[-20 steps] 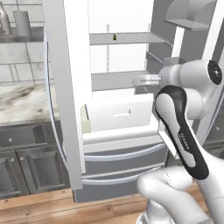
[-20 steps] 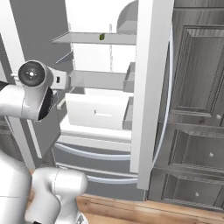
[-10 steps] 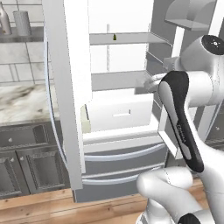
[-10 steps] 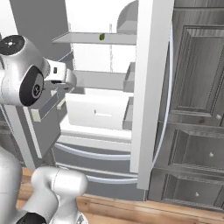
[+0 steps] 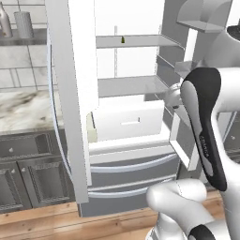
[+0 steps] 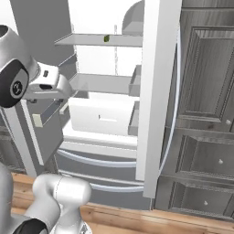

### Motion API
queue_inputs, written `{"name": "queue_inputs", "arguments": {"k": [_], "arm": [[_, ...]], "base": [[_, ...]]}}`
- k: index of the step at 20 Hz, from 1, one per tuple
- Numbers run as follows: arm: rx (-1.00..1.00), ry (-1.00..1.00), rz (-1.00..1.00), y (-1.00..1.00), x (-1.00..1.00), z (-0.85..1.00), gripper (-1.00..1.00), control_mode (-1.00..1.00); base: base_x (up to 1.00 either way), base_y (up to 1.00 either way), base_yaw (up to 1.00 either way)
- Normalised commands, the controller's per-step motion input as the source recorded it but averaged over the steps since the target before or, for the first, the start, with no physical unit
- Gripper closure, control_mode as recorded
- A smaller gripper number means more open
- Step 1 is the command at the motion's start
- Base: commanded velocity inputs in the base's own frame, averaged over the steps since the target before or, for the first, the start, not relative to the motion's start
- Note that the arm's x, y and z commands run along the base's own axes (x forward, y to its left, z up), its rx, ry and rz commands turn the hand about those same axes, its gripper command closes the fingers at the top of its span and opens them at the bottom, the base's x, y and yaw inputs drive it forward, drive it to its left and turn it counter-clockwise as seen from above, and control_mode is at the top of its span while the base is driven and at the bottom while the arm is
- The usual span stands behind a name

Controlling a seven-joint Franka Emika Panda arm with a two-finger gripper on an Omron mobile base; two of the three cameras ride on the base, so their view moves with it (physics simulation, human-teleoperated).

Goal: There is a bowl on the dining counter. Grab a lemon wedge from the fridge and place it in the bowl. Then get the liquor bottle and glass cup from the cabinet and place them next to the bowl.

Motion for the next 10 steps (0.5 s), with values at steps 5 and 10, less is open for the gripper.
{"name": "queue_inputs", "arguments": {"k": [5, 10], "arm": [[0.08, 0.0, 0.0, 0.03, -0.39, -0.04, -1.0, -1.0], [0.05, 0.0, 0.0, 0.0, -0.04, 0.0, -1.0, -1.0]], "base": [[0.0, 0.0, 0.0], [0.0, 0.0, 0.0]]}}
